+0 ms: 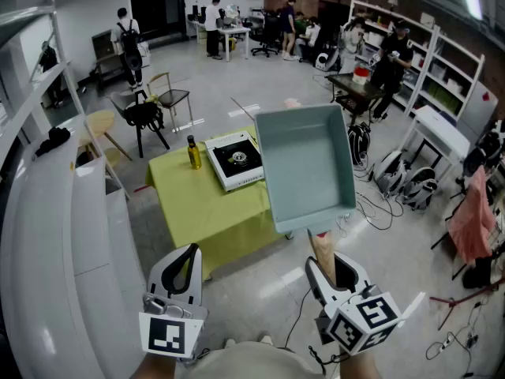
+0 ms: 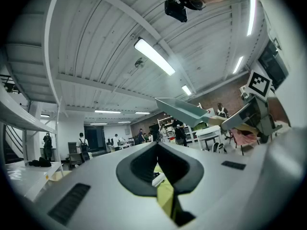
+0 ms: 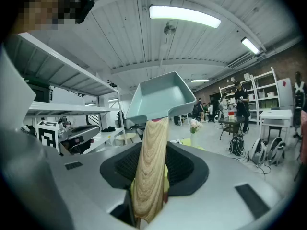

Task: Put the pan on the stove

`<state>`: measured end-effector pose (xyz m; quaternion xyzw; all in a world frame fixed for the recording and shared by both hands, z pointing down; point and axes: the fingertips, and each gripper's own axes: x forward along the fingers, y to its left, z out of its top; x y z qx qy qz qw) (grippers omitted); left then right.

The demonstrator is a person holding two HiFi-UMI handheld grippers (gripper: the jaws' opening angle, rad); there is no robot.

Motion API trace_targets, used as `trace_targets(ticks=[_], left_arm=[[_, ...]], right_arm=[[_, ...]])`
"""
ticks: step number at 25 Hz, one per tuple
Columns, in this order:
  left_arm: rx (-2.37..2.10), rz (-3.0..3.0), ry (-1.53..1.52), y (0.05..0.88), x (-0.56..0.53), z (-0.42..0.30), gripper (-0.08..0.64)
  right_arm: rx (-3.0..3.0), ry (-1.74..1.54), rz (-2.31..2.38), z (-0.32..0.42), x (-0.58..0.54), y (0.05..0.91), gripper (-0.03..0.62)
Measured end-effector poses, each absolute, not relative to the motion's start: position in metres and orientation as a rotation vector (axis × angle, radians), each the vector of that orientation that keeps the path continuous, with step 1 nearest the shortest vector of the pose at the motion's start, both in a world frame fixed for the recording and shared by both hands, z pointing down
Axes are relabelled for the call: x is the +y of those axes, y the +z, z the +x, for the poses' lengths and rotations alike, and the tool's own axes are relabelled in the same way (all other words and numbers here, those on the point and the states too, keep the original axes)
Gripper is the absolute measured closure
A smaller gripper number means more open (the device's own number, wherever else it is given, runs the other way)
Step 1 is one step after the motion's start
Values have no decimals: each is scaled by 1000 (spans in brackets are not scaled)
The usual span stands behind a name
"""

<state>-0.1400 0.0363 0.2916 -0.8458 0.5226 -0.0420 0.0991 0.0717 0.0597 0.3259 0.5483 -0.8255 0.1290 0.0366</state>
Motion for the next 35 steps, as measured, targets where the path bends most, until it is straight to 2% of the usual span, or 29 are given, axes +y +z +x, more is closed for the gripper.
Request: trace_targets(ticks=[10, 35], left_arm=[[1529, -2517, -122, 286, 36, -126, 554], [1570, -2487, -152, 306, 58, -55, 554]], right_arm=[[-2562, 397, 1644, 76, 60, 319, 444], [-2575, 497, 1521, 135, 63, 363, 444]])
